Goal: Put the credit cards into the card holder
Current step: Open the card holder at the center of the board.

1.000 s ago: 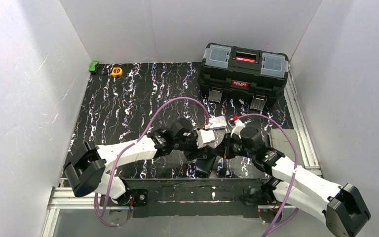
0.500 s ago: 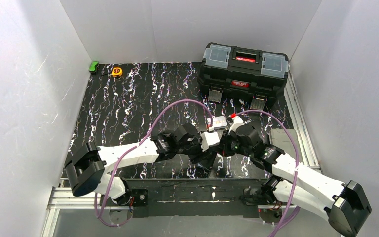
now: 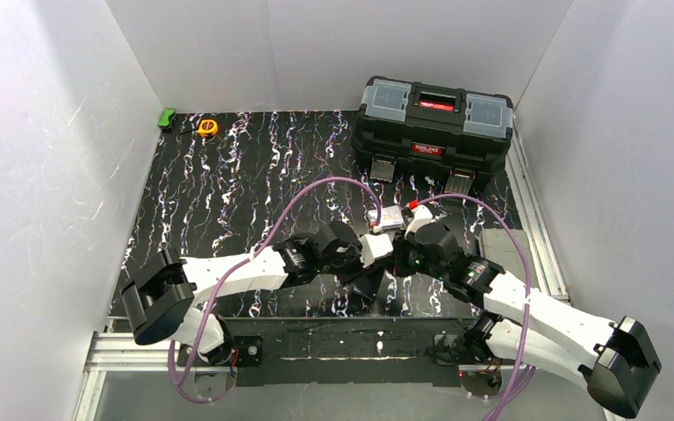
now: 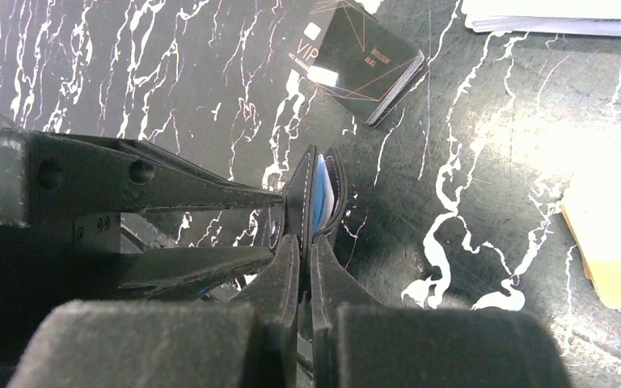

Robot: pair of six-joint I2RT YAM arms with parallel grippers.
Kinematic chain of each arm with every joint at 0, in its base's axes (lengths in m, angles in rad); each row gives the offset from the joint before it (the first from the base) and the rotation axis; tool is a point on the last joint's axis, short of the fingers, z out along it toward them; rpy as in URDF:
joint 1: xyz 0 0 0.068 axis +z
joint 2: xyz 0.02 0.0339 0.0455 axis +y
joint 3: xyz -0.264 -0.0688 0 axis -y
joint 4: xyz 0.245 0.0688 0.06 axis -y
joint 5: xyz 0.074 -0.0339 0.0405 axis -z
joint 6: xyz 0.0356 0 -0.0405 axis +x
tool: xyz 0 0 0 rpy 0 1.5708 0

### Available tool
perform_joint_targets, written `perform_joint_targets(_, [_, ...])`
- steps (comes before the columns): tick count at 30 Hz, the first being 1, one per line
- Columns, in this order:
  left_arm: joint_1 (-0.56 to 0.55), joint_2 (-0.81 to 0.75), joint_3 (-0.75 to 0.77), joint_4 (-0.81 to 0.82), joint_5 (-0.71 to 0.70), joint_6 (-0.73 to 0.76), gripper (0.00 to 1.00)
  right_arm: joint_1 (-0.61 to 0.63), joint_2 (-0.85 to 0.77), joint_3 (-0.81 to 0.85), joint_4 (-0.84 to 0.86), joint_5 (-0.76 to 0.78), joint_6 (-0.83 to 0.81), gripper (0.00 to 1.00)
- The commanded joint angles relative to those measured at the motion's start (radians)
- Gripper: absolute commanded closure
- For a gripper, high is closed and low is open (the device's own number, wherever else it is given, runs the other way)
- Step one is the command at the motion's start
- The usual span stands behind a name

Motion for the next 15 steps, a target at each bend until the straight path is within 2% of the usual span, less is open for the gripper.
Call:
perform_joint_targets(1, [-0.004, 0.005, 0.001, 0.036, -0.096, 0.016, 0.72, 0.010, 0.002, 0.042, 0.056, -0.004, 0.028, 0.99])
perform_joint_targets(10, [-0.003, 0.009, 0.008, 0.017, -0.182, 0.007, 1.00, 0.012, 0.000, 0.024, 0.060, -0.018, 0.035, 0.99])
perform_joint_targets(15, [-0.003, 0.003, -0.001, 0.017, -0.208, -0.006, 1.00, 0.013, -0.006, 0.017, 0.058, -0.014, 0.039, 0.99])
